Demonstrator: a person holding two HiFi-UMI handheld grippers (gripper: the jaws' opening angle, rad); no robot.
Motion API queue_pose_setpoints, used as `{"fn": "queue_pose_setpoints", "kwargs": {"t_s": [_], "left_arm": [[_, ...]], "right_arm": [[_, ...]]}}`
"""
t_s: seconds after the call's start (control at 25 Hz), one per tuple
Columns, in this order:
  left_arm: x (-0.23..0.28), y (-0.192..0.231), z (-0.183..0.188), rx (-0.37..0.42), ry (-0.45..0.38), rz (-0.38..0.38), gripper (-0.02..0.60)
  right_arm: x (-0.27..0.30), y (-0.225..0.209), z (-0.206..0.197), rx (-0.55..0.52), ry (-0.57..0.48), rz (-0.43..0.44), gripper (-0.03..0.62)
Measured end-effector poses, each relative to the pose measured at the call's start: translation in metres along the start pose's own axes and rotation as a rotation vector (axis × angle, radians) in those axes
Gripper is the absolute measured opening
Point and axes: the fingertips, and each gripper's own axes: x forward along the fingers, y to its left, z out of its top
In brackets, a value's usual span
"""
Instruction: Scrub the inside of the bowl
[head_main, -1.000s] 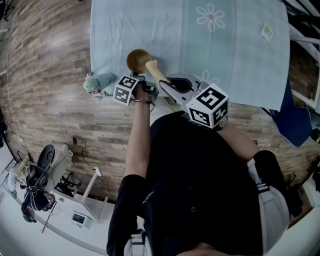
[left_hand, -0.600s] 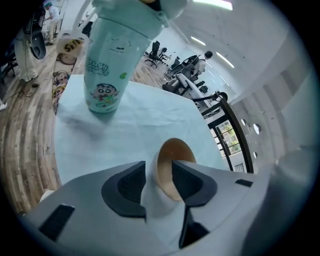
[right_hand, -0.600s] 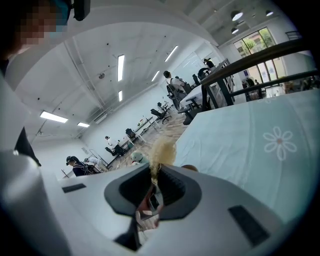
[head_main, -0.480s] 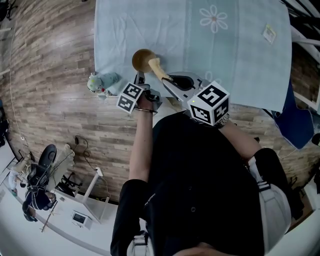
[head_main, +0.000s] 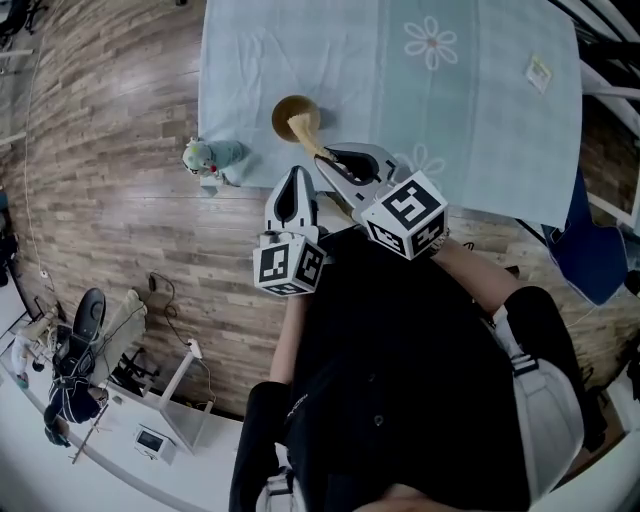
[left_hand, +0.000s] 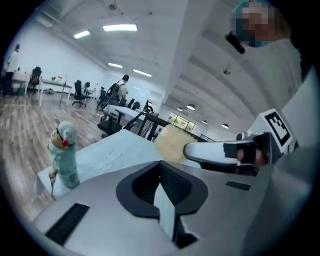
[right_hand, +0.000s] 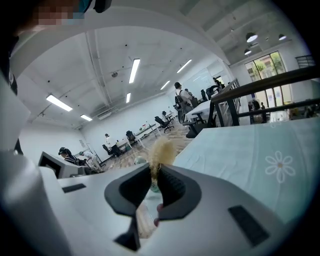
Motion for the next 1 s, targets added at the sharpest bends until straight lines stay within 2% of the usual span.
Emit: {"fn": "queue_pose_setpoints", "kwargs": {"t_s": [0.12, 0.2, 0.32, 0.4, 0.56, 0.64, 0.76, 1.0], "left_arm": [[-0.022, -0.012, 0.029, 0.097, -0.081, 0.049, 0.014], [-0.036, -0.019, 0.049, 0.15, -0.171, 0.046, 0.014], [-0.058, -0.026, 0.078, 0.186, -0.31, 0.033, 0.014], [-0.067, -0.026, 0.089, 0.197, -0.349, 0.049, 0.014], [-0.07, -0.024, 0.095, 0.167, -0.347, 0.093, 0.014], [-0.068, -0.025, 0.092, 0.146, -0.34, 0.093, 0.014], [-0.063, -0.033, 0.091, 0.154, -0.352, 0.063, 0.014], [-0.056, -0.039, 0.082, 0.162, -0.315, 0.054, 0.014]], "right_arm": [[-0.003, 0.011, 0.01, -0.037, -0.032, 0.006, 0.042], [-0.006, 0.015, 0.018, -0.05, -0.066, -0.006, 0.041], [-0.011, 0.022, 0.031, -0.048, -0.124, -0.039, 0.041], [-0.015, 0.03, 0.037, -0.071, -0.159, -0.042, 0.041], [-0.019, 0.045, 0.042, -0.15, -0.177, -0.032, 0.041], [-0.02, 0.046, 0.037, -0.148, -0.164, -0.029, 0.041], [-0.021, 0.042, 0.032, -0.141, -0.152, -0.033, 0.041], [-0.025, 0.034, 0.029, -0.122, -0.145, -0.049, 0.041]]}}
